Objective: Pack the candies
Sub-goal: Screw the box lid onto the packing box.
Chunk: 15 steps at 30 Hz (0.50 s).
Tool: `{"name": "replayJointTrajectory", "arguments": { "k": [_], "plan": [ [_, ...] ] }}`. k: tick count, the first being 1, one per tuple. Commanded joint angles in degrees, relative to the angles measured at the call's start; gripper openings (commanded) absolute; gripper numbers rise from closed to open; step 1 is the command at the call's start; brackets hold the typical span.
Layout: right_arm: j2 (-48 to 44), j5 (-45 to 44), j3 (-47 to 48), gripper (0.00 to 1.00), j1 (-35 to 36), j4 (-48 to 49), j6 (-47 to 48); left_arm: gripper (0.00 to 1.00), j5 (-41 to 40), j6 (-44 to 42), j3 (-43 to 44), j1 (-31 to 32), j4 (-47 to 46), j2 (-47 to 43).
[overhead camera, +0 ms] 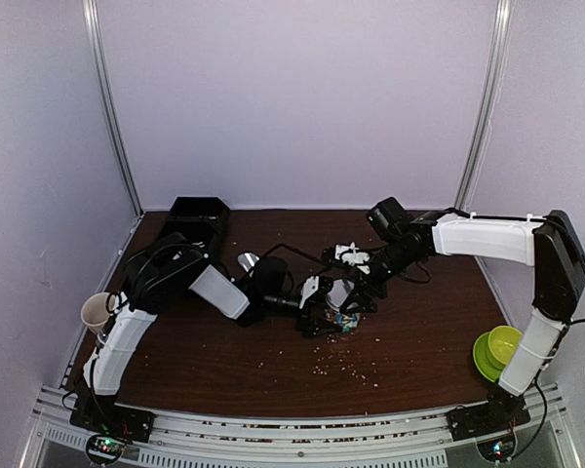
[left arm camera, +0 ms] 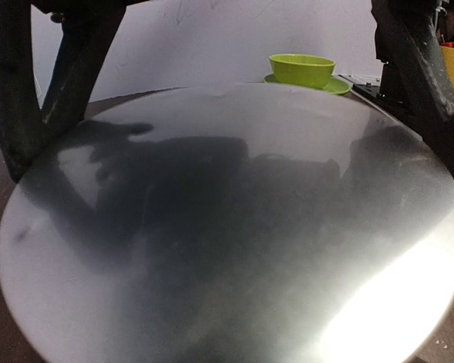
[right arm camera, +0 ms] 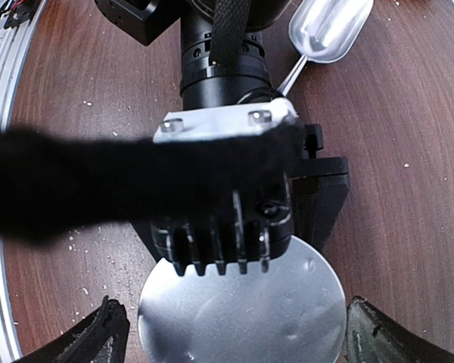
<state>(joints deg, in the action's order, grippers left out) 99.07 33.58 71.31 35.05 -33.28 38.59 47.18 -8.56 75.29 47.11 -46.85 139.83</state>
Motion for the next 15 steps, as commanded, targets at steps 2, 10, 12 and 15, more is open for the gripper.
{"name": "replayJointTrajectory", "arguments": {
  "k": [2,10,12,15],
  "plan": [
    [0.9,-1.6,0.8,0.99,0.6,-1.3,-0.7,0.84,-2.5,-1.6,-1.3,-0.9,8.6,2.8],
    [0.6,-1.5,1.1,0.93,0.6,-0.2,-3.4,0.85,-3.1,-1.4,-1.3,-0.8,8.4,2.8],
    [0.4,-1.2,0.8,0.91,0.6,0.6,-4.9,0.85,-3.8,-1.3,-1.3,-0.9,8.4,2.8],
    [-0.4,-1.5,-0.5,0.89,0.7,2.9,-7.7,0.84,-4.9,-1.0,-1.2,-0.8,8.3,2.9]
  ]
}}
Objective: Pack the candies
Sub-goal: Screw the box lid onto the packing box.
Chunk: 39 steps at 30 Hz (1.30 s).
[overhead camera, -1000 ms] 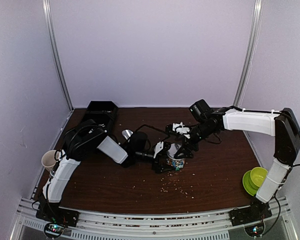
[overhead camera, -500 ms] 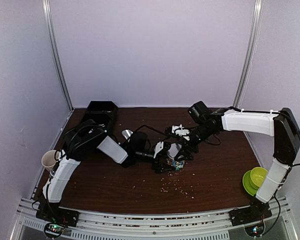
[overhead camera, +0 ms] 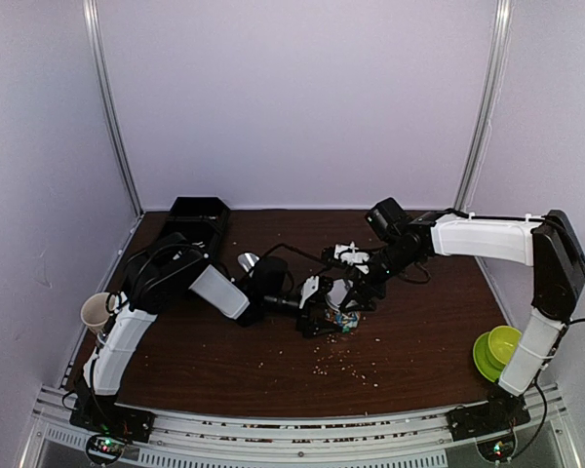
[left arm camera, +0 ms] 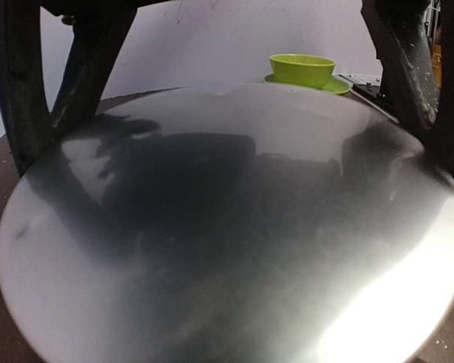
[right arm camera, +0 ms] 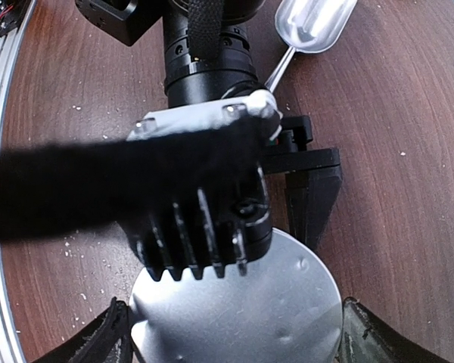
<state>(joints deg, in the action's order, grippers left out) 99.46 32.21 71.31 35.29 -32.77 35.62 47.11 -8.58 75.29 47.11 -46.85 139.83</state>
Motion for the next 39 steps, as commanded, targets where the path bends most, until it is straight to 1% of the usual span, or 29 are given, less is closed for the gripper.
{"name": "replayJointTrajectory", "arguments": {
  "k": [1,6,10,20,30,39],
  "plan": [
    [-1.1,-0.1,-1.0,0.88,0.5,3.2,-5.5,0.84,-5.0,-1.0,-1.2,-0.8,8.4,2.9],
    [-3.6,-0.6,-4.4,0.87,0.8,7.7,-9.0,0.84,-5.8,-0.7,-1.2,-0.9,8.0,3.0],
    [-4.6,-2.6,-5.3,0.86,1.0,9.1,-12.0,0.84,-6.6,-0.3,-1.2,-0.9,7.8,3.0],
    [-5.2,-10.4,-7.1,0.86,1.7,14.1,-23.3,0.84,-8.6,-0.1,-1.3,-0.9,7.9,2.9],
    [-5.6,-18.1,-8.1,0.86,3.9,17.0,-31.6,0.84,-10.0,-0.2,-1.1,-0.8,8.4,2.8],
    [-5.5,-23.1,-8.4,0.86,5.2,18.6,-39.3,0.83,-11.5,-0.2,-0.9,-0.9,8.9,2.9]
  ]
}}
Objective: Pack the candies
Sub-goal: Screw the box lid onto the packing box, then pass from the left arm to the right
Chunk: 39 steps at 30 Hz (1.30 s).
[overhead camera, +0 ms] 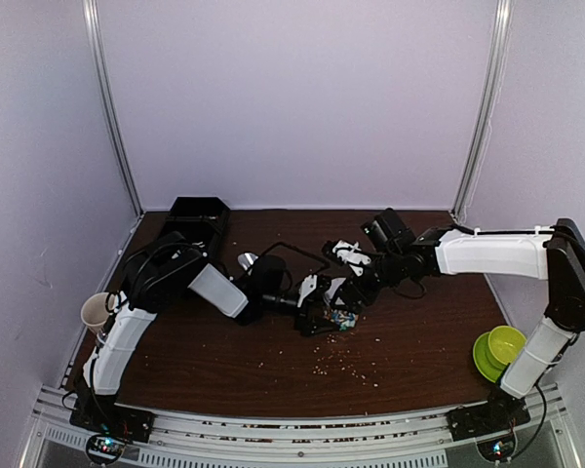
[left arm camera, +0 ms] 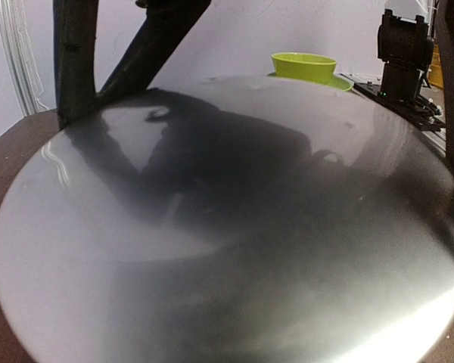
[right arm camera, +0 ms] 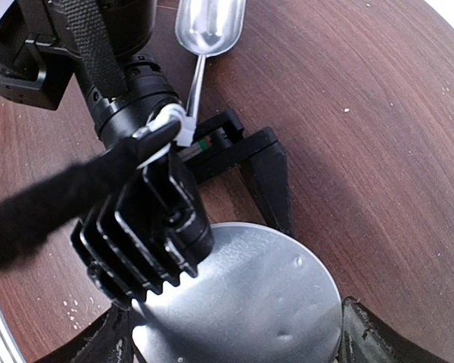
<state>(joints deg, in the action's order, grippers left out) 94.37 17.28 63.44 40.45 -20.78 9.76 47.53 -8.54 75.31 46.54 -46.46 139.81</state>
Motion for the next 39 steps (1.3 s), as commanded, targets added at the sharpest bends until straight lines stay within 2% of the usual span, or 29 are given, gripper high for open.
{"name": "replayJointTrajectory", "arguments": {
  "k": [1,18,30,37,39],
  "plan": [
    [-0.3,-8.5,-0.7,0.86,0.1,6.9,-14.2,0.83,-11.9,-0.2,-1.0,-0.3,8.5,2.9],
    [0.0,-11.3,-1.3,0.85,0.8,8.0,-19.5,0.79,-12.0,-0.3,-1.0,-0.2,8.4,2.9],
    [2.4,-15.1,0.7,0.84,1.8,5.4,-23.6,0.76,-13.1,-0.1,-0.8,-0.1,9.1,2.7],
    [1.3,-17.0,2.1,0.84,1.7,3.4,-23.2,0.86,-13.4,0.0,-2.6,-0.1,5.9,2.1],
    [1.0,-17.3,2.3,0.84,1.5,3.1,-23.0,0.97,-13.6,0.1,-3.8,0.0,3.8,1.6]
  ]
}}
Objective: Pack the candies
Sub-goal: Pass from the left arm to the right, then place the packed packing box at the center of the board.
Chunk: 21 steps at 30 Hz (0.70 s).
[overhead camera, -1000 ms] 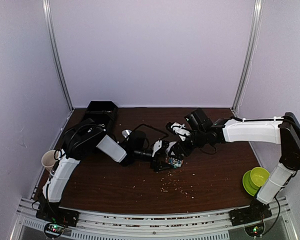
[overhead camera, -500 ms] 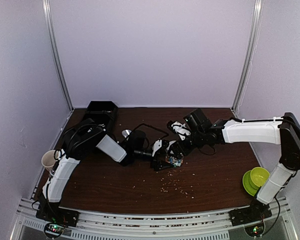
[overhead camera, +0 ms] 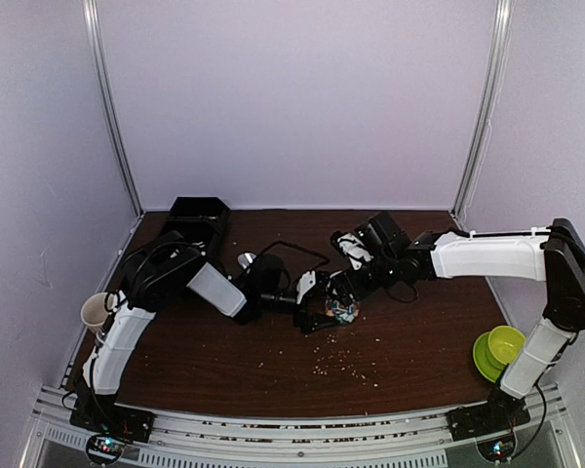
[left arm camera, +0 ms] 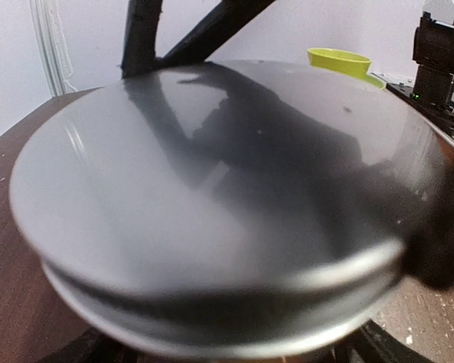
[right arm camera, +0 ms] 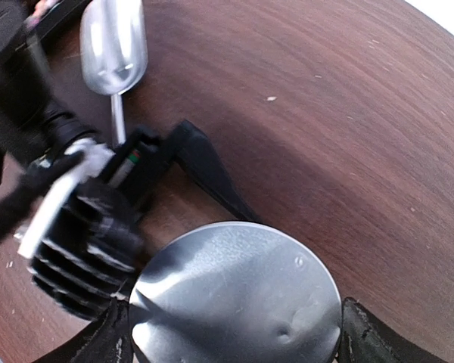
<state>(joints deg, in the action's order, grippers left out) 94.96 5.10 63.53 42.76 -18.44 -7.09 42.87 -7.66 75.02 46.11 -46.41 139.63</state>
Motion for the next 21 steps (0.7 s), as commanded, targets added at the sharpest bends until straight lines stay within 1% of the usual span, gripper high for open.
{"name": "replayJointTrajectory", "arguments": {
  "k": [1,6,14,18,21],
  "plan": [
    [0.2,-5.2,2.3,0.84,-0.9,0.6,-6.1,0.98,-9.0,-0.7,-4.2,0.4,2.6,1.6],
    [-0.7,-5.8,2.3,0.84,-2.7,-0.5,-5.6,0.98,-9.6,-0.3,-5.8,0.4,-0.1,1.0],
    [-1.7,-6.8,2.7,0.84,-7.2,-1.0,-4.1,0.98,-8.1,-0.2,-7.0,0.4,-2.6,0.8],
    [-0.6,-6.6,5.1,0.84,-9.9,-1.0,-3.0,0.98,-7.0,-0.4,-7.1,0.5,-2.8,0.9],
    [1.8,-6.5,8.7,0.84,-11.2,-1.7,-2.0,0.98,-6.6,-0.6,-7.0,0.5,-2.7,0.9]
  ]
}}
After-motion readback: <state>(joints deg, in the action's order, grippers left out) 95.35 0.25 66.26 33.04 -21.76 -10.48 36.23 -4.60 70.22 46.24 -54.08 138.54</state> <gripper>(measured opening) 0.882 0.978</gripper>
